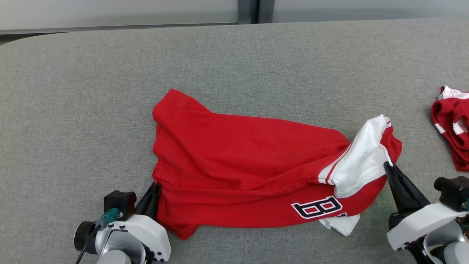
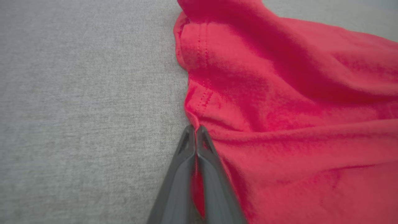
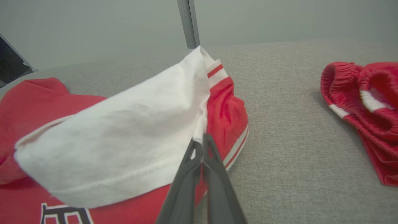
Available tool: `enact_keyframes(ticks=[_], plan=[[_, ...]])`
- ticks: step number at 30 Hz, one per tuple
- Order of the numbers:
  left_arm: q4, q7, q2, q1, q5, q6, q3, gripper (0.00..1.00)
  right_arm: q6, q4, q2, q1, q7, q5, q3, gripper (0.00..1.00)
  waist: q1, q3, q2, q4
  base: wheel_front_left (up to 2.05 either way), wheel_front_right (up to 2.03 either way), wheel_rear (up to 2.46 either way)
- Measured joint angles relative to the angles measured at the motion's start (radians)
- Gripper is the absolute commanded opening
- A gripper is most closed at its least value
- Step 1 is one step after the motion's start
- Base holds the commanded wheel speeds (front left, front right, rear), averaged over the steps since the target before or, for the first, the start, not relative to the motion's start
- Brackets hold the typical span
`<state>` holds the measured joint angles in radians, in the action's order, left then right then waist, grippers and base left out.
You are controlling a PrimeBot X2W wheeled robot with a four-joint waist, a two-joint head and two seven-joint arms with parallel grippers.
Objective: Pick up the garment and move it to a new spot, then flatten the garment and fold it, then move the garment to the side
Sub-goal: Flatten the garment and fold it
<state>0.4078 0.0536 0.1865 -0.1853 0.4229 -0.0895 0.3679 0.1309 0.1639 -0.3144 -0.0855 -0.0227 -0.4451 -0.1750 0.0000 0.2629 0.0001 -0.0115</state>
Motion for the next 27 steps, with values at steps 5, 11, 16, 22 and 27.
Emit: enact_keyframes(ticks=[5,11,16,22,27], plan=[[0.003,0.041,-0.001,-0.003,0.007,-0.002,-0.009,0.00,0.000,-0.009,-0.003,0.004,0.016,-0.003,0.010,0.00,0.0000,-0.006,0.0000,0.000,0.00,0.00,0.00],[-0.119,0.128,0.026,-0.005,-0.010,-0.028,-0.039,0.00,0.000,-0.091,-0.017,0.006,0.077,0.005,0.072,0.00,0.0000,-0.033,0.0000,-0.005,0.00,0.00,0.00],[-0.325,0.135,0.064,-0.031,-0.046,-0.065,-0.060,0.00,0.000,-0.184,-0.046,-0.024,0.085,0.030,0.111,0.00,0.0000,-0.082,0.0000,-0.011,0.00,0.00,0.00],[-0.528,0.099,0.121,-0.092,-0.084,-0.086,-0.084,0.00,0.000,-0.318,-0.080,-0.111,0.062,0.078,0.165,0.00,0.0000,-0.157,0.0000,-0.025,0.00,0.00,0.00],[-0.614,0.058,0.169,-0.171,-0.097,-0.086,-0.115,0.00,0.000,-0.400,-0.121,-0.230,0.026,0.096,0.223,0.00,0.0000,-0.219,0.0000,-0.040,0.00,0.00,0.00]])
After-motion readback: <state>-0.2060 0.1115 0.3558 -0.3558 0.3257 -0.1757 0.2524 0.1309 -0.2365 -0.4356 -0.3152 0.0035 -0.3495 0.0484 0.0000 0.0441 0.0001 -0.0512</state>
